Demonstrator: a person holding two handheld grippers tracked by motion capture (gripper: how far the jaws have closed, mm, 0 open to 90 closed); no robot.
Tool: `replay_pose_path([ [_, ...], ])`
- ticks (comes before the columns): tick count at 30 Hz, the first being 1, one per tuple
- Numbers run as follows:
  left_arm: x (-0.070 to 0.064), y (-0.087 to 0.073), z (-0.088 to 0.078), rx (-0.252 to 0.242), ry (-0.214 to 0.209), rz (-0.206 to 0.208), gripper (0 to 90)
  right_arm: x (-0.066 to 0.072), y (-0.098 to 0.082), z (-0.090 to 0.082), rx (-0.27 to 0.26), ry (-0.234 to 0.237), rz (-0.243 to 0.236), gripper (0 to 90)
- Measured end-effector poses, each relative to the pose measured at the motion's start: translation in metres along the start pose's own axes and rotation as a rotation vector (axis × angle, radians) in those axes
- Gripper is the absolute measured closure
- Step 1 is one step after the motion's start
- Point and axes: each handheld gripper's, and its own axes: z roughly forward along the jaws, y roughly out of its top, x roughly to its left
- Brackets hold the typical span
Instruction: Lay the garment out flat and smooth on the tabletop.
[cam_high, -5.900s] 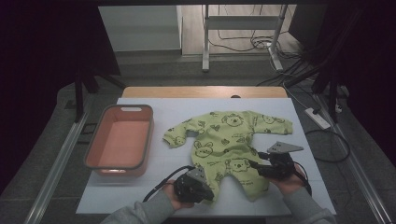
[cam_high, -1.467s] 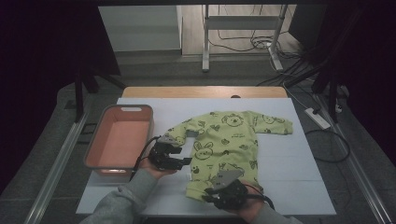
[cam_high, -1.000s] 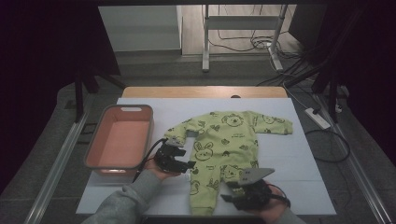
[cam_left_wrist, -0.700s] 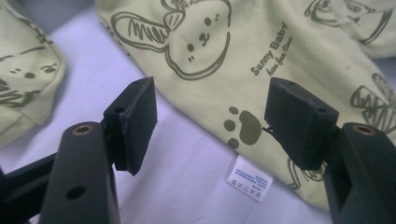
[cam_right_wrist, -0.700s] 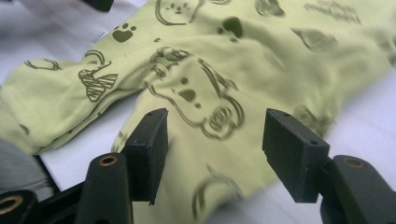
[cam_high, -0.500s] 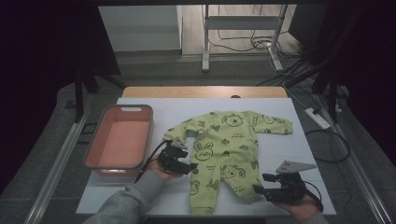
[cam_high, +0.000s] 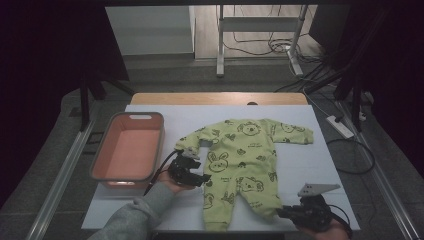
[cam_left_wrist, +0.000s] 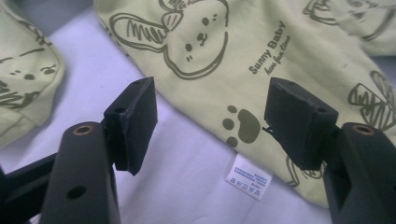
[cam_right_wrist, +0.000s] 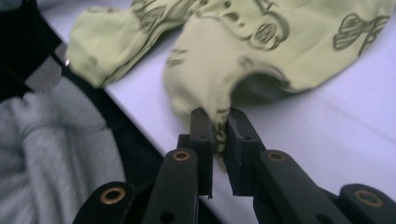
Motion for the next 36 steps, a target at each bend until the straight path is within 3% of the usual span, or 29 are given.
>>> replay_pose_path([
  [3, 0.001, 0.0, -0.002, 0.003, 0.003, 0.004, 34.6, 0.0, -0.009, -0.006, 0.034, -0.031, 0.02, 79.6],
  [6, 0.0, 0.0, -0.002, -0.003, 0.004, 0.001, 34.6, -0.01, -0.018, -0.004, 0.041, -0.086, 0.069, 63.3],
  [9, 0.0, 0.0, -0.001, -0.002, 0.004, 0.003, 34.6, -0.011, -0.014, -0.01, -0.026, -0.126, 0.05, 52.3],
  [12, 0.001, 0.0, -0.001, -0.003, 0.006, 0.003, 34.5, -0.004, 0.003, -0.024, -0.137, -0.138, -0.018, 59.7],
  [14, 0.001, 0.0, -0.001, -0.003, 0.007, 0.003, 34.5, 0.004, 0.018, -0.027, -0.191, -0.122, -0.099, 76.6],
  [16, 0.001, 0.0, -0.002, -0.001, 0.009, 0.008, 34.5, 0.008, 0.03, -0.021, -0.178, -0.097, -0.149, 88.6],
  [19, 0.001, 0.0, -0.002, 0.0, 0.01, 0.009, 34.5, 0.007, 0.042, 0.006, -0.085, -0.092, -0.201, 89.7],
  [22, 0.001, -0.001, -0.003, -0.003, 0.009, 0.009, 34.5, 0.002, 0.036, 0.03, 0.03, -0.101, -0.213, 89.7],
  [24, 0.002, -0.001, -0.003, -0.003, 0.008, 0.007, 34.5, -0.002, 0.027, 0.035, 0.077, -0.115, -0.188, 89.7],
  [28, 0.001, -0.002, -0.003, 0.0, 0.009, 0.007, 34.3, -0.006, 0.011, 0.031, 0.088, -0.098, -0.144, 89.7],
  [31, 0.0, -0.002, -0.002, 0.003, 0.003, 0.008, 34.3, -0.003, 0.009, 0.029, 0.086, -0.088, -0.145, 89.7],
  [36, -0.003, -0.003, -0.001, 0.008, -0.004, 0.012, 34.5, -0.012, 0.026, 0.022, -0.022, -0.114, -0.149, 83.9],
])
